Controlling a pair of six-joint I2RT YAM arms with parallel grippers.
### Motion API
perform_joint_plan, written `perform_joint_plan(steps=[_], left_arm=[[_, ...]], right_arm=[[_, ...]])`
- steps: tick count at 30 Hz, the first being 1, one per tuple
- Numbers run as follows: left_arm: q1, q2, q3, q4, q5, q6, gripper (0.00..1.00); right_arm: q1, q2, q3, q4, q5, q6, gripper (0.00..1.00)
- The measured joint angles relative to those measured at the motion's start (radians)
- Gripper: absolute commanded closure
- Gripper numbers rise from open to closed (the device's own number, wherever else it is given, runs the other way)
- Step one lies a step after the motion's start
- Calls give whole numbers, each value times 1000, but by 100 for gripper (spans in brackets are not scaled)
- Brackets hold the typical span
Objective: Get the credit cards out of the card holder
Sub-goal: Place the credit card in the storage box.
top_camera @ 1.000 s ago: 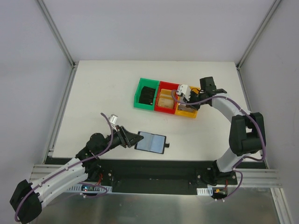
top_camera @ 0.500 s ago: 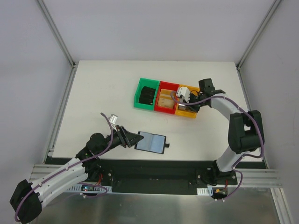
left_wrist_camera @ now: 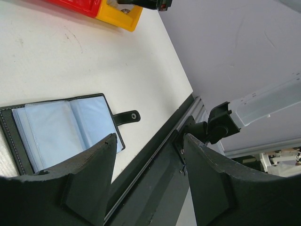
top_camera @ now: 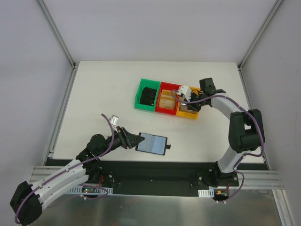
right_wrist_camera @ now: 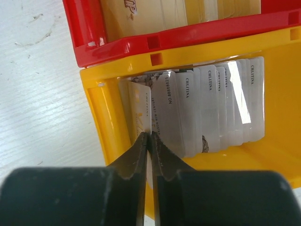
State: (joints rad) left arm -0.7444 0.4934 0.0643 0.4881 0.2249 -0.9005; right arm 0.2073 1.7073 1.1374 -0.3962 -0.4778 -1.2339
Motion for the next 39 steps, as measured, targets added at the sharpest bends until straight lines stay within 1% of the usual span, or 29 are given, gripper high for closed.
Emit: perform_joint_plan(steps=[2,7,8,9,14,21,24,27,31,33,36,39], left_arm=[[0,0,0,0,0,0,42],[0,4,0,0,0,0,42],[0,4,0,0,0,0,43],[0,4,0,0,0,0,42],[0,3,0,0,0,0,43],[0,2,0,0,0,0,42],[0,-5,0,-1,0,0,42],[0,-10,0,-2,0,0,43],[0,-11,0,-14,-4,0,42],[0,-11,0,-28,-15,0,41],[0,-11,0,-65,-46,5,39],[0,-11,14,-148,-77,23,35]], right_arm=[[0,9,9,0,9,7,88],[1,22,25,0,35,25,87],[1,22,28,1,39,30,86],[2,22,34,1,47,40,83],[5,22,80,6,68,71,79],[20,22,119,11,80,84,78],[25,22,119,32,93,119,76],[27,5,117,103,128,196,72],[39,-82,113,208,200,341,65],[64,-158,107,262,242,425,65],[146,-279,79,325,284,510,67],[291,-398,10,373,335,558,66]])
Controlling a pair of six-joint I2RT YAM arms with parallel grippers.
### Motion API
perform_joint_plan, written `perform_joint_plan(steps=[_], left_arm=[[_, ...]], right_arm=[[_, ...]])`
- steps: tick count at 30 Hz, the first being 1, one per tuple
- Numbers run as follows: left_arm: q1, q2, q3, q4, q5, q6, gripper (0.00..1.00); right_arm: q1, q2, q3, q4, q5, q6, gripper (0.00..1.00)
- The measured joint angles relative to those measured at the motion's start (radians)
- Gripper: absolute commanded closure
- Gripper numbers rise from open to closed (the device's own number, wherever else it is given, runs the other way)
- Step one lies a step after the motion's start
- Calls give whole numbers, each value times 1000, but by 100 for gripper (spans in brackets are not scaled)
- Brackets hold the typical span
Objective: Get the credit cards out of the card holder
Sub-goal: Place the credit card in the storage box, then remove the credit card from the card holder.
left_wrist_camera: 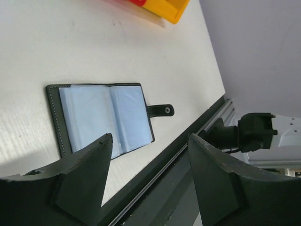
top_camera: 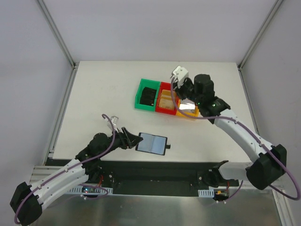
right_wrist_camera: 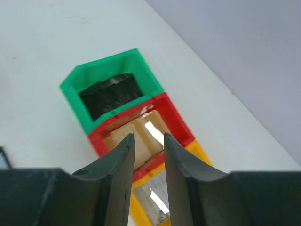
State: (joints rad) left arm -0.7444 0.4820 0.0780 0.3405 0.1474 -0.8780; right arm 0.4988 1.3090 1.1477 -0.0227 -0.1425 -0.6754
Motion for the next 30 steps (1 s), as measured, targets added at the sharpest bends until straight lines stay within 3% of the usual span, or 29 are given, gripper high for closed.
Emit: perform_joint_plan(steps=[2,3,4,9,15,21,26,30], left_arm=[[0,2,28,-69,-13,11,30],[0,2,44,-96,-20,19,24],[0,2,57,-116,-23,26,21],[0,7,100,-187,-35,18,16],[0,62,103,-235,-52,-5,21],[0,160,164,-251,13,68,27],[0,256,191,-247,59,90,27],[0,286,191,-248,77,101,27]], right_arm=[[100,-49,-53,23,39,17,61],[148,-69,-84,28,73,27,45],[195,-83,-112,28,122,47,5],[317,-72,-72,-183,373,290,4],[300,-57,3,-303,322,530,5],[300,-57,-203,-295,224,675,4],[484,-38,-222,-393,544,749,4],[509,-39,-236,-393,594,810,4]])
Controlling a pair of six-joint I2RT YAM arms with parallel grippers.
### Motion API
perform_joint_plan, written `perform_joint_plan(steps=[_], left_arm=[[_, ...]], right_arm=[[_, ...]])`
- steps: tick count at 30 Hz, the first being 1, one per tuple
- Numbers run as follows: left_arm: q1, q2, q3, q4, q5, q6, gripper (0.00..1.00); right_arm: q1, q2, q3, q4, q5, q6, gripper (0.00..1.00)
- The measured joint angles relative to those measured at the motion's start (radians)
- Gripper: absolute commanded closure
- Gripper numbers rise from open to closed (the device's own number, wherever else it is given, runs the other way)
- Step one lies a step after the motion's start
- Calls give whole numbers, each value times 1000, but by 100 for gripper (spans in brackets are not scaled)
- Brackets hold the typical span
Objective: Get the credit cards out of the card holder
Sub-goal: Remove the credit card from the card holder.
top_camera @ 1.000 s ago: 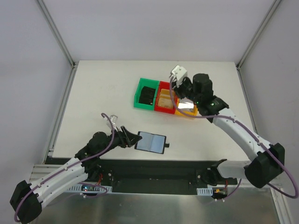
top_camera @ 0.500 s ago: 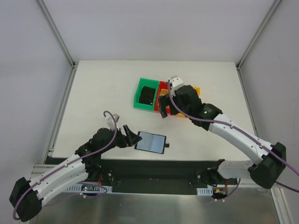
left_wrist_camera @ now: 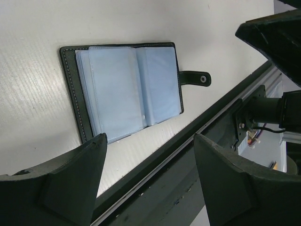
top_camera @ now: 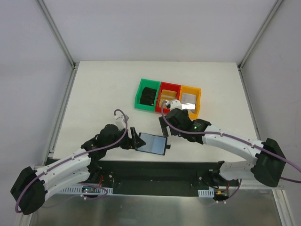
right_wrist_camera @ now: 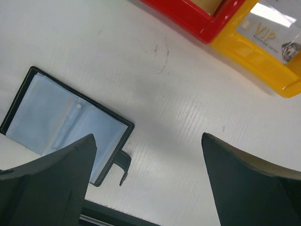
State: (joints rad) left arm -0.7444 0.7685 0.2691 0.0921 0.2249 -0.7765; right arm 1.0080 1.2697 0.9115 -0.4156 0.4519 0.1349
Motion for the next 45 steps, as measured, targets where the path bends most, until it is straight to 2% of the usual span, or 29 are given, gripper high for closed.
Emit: perform_joint_plan(steps=[5,6,17,22,34,38,45], left_arm=[[0,-6,0,1,2,5,27],[0,-10,-1,1,1,5,27],[0,-27,-28,23,0,2,27],[0,-43,-40,25,0,0,27],[0,-56,-54,30,-2,-5,27],[0,-52,-54,31,-1,-12,28],[0,-20,-54,52,5,-28,29]], right_arm=[[-64,-45,-121,83,-135,63,4],[-62,-54,-138,85,-158,74,2],[-17,0,-196,128,-252,224,45],[-9,56,-215,128,-259,273,58],[-2,68,-233,121,-268,318,85],[-2,72,-246,114,-272,323,99],[-1,72,-246,103,-261,306,100]])
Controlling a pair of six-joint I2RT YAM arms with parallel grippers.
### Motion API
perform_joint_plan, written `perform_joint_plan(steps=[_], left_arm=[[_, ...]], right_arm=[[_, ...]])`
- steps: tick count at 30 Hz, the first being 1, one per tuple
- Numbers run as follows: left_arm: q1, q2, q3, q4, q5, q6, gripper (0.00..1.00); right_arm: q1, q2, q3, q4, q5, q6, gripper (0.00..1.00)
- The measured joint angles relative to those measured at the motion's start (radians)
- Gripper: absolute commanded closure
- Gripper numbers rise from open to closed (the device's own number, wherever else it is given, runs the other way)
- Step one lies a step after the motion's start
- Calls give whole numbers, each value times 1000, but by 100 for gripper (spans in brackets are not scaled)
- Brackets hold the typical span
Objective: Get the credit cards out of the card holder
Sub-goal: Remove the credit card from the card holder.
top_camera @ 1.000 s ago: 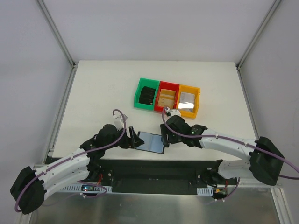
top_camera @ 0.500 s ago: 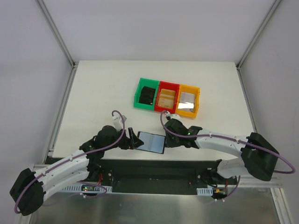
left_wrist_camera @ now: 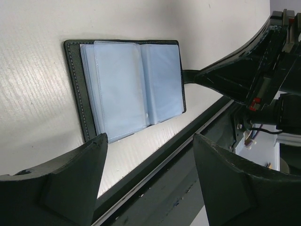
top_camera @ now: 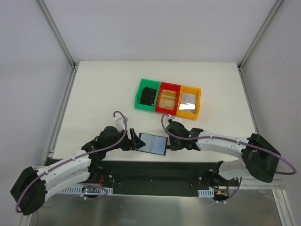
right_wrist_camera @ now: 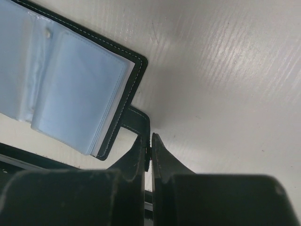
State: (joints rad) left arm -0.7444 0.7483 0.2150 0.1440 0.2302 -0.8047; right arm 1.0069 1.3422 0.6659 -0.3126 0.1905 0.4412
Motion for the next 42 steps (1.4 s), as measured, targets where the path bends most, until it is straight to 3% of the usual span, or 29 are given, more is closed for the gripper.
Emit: perform_joint_plan(steps=[12,28,42], left_arm=[[-1,233,29,113,41,-24,34],[-42,368,77,166,26,-11,35],[-48,315,82,172,-33,2,34]], right_arm=[[3,0,4,-29,7,-58,100],[4,6,21,-34,6,-74,100],[4,6,21,-35,4,-77,100]])
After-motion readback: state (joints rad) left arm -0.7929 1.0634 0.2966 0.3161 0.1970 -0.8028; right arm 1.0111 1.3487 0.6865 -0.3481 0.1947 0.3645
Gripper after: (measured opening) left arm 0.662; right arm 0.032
